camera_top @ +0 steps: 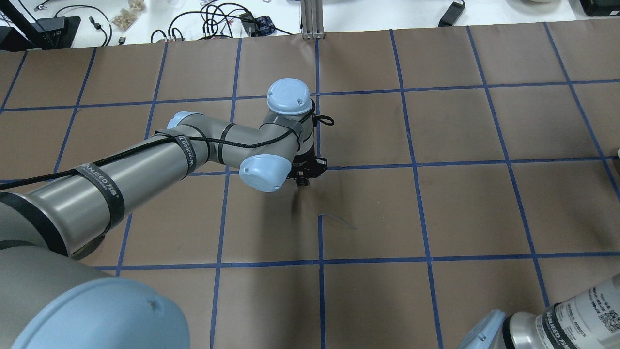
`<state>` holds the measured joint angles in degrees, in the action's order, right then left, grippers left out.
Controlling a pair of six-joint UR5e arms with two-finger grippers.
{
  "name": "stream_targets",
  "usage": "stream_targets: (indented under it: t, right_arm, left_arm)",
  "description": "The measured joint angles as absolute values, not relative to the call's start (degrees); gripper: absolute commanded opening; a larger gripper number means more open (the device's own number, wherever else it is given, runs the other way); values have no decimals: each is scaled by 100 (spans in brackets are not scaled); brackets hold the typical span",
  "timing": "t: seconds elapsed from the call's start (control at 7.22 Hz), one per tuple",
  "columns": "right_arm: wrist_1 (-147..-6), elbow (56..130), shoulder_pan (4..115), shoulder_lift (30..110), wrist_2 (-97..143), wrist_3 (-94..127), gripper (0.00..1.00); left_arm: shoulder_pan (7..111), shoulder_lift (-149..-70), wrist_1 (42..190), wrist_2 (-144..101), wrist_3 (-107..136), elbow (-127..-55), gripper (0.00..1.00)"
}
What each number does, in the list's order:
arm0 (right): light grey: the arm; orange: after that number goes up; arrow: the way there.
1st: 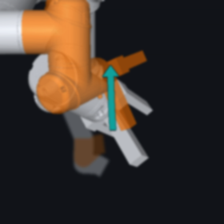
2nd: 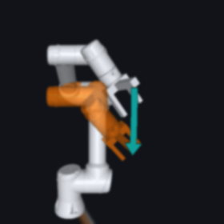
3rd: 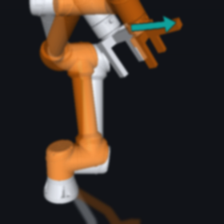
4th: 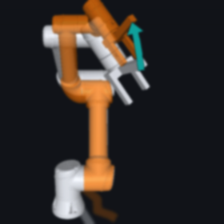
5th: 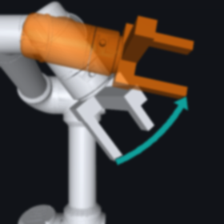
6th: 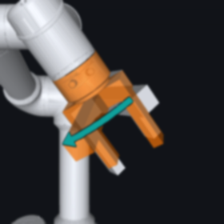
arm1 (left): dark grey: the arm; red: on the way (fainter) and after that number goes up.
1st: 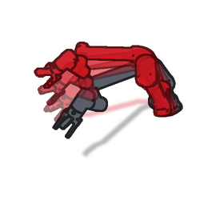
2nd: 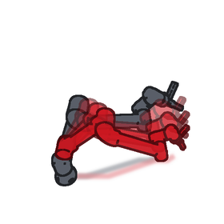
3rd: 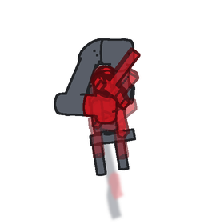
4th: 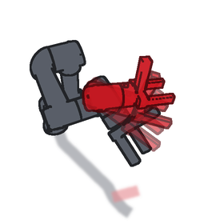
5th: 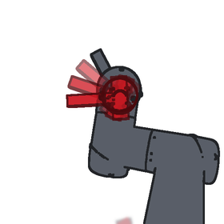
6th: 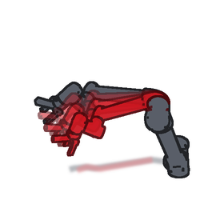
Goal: Place bearing gear from tray to pile
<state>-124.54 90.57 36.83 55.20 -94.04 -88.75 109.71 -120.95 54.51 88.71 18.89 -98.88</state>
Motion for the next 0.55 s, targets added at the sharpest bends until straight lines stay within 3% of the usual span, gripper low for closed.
stream_targets:
  t: [0.28,0.55]
  right_arm:
    - [-12453,9055,3683,5520,-9404,-8877,12]
    - [-12418,9023,3686,5582,-9487,-8762,12]
  left_arm:
    - [10911,-11955,5486,8890,1847,-9845,0]
    - [10593,-11711,5723,8941,1764,-9768,0]
